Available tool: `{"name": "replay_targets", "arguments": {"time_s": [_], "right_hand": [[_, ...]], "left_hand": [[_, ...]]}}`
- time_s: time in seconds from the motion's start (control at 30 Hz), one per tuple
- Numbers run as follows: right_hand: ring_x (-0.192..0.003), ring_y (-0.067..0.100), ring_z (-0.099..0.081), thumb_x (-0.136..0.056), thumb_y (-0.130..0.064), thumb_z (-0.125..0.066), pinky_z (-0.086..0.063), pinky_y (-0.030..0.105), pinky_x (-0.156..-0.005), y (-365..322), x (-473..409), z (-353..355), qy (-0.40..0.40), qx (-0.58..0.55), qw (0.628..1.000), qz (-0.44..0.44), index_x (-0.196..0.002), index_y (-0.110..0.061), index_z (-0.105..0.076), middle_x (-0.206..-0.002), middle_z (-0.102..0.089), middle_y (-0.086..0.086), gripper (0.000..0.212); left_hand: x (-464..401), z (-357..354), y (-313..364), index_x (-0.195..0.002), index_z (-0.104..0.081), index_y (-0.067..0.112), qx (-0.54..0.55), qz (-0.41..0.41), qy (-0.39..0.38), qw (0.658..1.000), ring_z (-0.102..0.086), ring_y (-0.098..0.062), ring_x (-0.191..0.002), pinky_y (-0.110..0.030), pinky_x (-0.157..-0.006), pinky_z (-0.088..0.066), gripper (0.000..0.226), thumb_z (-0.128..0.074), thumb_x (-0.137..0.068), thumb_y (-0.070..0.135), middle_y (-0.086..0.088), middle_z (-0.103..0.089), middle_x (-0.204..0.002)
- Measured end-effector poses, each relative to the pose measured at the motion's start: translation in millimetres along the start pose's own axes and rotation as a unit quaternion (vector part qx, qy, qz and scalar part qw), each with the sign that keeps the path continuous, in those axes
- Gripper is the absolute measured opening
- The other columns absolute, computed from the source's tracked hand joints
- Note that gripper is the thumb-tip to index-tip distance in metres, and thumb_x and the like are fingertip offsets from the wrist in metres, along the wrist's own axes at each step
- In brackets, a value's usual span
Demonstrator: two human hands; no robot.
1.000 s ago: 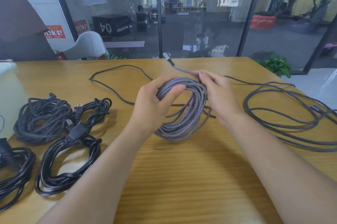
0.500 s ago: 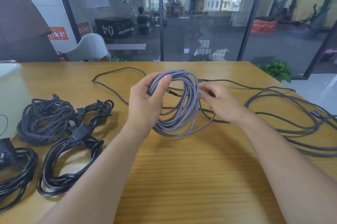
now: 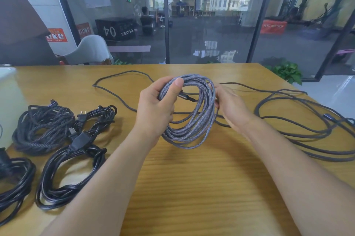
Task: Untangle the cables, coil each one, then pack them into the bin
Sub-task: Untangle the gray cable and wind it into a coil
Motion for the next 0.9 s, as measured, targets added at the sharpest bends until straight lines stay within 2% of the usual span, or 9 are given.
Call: {"name": "replay_targets", "arguments": {"time_s": [0.07,0.1,0.2,0.33,0.43,0.53,0.6,0.7,0.9], "right_hand": [[-0.071,0.023,-0.043,-0.100,-0.013,-0.039,-0.036,0.033,-0.076,-1.7,1.2,-3.3,-0.013,0.006,1.000,0.005,-0.087,-0.004,-0.063,-0.073,-0.058,0.001,0.029],[-0.087,0.030,-0.054,-0.101,-0.017,-0.041,-0.042,0.033,-0.087,-0.8,1.1,-4.2,-0.023,0.009,1.000,0.009,-0.100,0.002,-0.066,-0.092,-0.067,0.010,0.031],[-0.123,0.023,-0.055,-0.106,-0.017,-0.041,-0.042,0.023,-0.110,-1.3,5.3,-2.4,-0.032,0.006,0.999,0.015,-0.124,0.006,-0.063,-0.124,-0.063,0.012,0.036],[-0.131,0.046,-0.047,-0.105,-0.041,-0.042,-0.033,0.065,-0.116,-9.1,6.7,-9.9,-0.064,0.002,0.997,0.036,-0.125,-0.021,-0.073,-0.134,-0.063,0.017,0.042],[-0.133,0.021,-0.056,-0.100,-0.064,-0.045,-0.035,0.055,-0.120,-26.6,18.3,-16.0,-0.107,-0.012,0.992,0.073,-0.141,-0.028,-0.061,-0.140,-0.065,-0.002,0.057],[-0.138,0.004,-0.050,-0.082,-0.066,-0.075,-0.038,0.038,-0.119,-40.9,30.8,-27.8,-0.129,0.061,0.983,0.119,-0.158,-0.037,-0.031,-0.144,-0.056,-0.021,0.093],[-0.130,0.007,-0.057,-0.081,-0.042,-0.088,-0.045,0.038,-0.113,-44.0,33.1,-29.0,-0.086,0.100,0.980,0.149,-0.158,-0.040,-0.025,-0.129,-0.064,-0.022,0.099],[-0.113,0.014,-0.067,-0.082,-0.020,-0.089,-0.052,0.040,-0.102,-53.8,38.0,-26.6,-0.014,0.113,0.973,0.201,-0.147,-0.036,-0.036,-0.110,-0.069,-0.009,0.085],[-0.105,0.023,-0.067,-0.082,-0.022,-0.088,-0.056,0.052,-0.086,-60.5,37.2,-20.9,0.056,0.132,0.953,0.268,-0.114,-0.026,-0.053,-0.120,-0.060,-0.002,0.048]], "left_hand": [[-0.1,-1.7,-3.1,-0.105,-0.074,0.027,-0.016,0.003,-0.004,1.000,-0.025,-0.016,-0.051,-0.025,-0.043,-0.025,0.017,-0.063,-0.101,0.038,0.002,-0.034,-0.061],[-0.1,-2.2,-4.9,-0.106,-0.074,0.027,-0.023,0.006,-0.006,1.000,-0.024,-0.015,-0.050,-0.025,-0.043,-0.025,0.017,-0.062,-0.101,0.038,0.003,-0.035,-0.059],[0.7,-5.4,-6.8,-0.107,-0.074,0.027,-0.046,0.002,-0.018,0.999,-0.030,-0.014,-0.048,-0.025,-0.043,-0.030,0.018,-0.062,-0.102,0.039,-0.014,-0.047,-0.066],[-0.6,4.4,-5.3,-0.109,-0.074,0.027,-0.063,0.001,0.018,0.998,-0.049,-0.006,-0.055,-0.022,-0.044,-0.036,0.018,-0.064,-0.100,0.039,0.015,-0.054,-0.064],[-0.9,8.5,-1.9,-0.108,-0.075,0.025,-0.059,-0.005,0.027,0.998,-0.049,-0.006,-0.054,-0.022,-0.044,-0.036,0.018,-0.064,-0.100,0.037,0.011,-0.055,-0.065],[1.4,4.7,3.9,-0.106,-0.074,0.023,-0.064,-0.024,0.024,0.997,-0.056,-0.003,-0.059,-0.019,-0.048,-0.040,0.014,-0.065,-0.101,0.032,0.017,-0.063,-0.066],[2.0,3.1,7.0,-0.104,-0.073,0.022,-0.066,-0.035,0.029,0.997,-0.057,0.000,-0.058,-0.015,-0.050,-0.042,0.012,-0.064,-0.101,0.029,0.020,-0.065,-0.066],[0.4,8.0,5.8,-0.101,-0.073,0.026,-0.080,-0.043,0.047,0.995,-0.059,-0.005,-0.062,-0.018,-0.052,-0.045,0.009,-0.067,-0.099,0.032,0.017,-0.065,-0.067],[1.6,1.9,2.7,-0.106,-0.073,0.019,-0.080,-0.045,0.039,0.995,-0.053,-0.001,-0.050,-0.013,-0.050,-0.042,0.013,-0.067,-0.100,0.029,0.015,-0.065,-0.063]]}}
Point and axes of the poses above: each hand's wrist, its own x-axis away from the middle knuckle, its own z-axis out of the back of the hand, y = z × x, the point moved 9 cm from there along -x, towards the middle knuckle
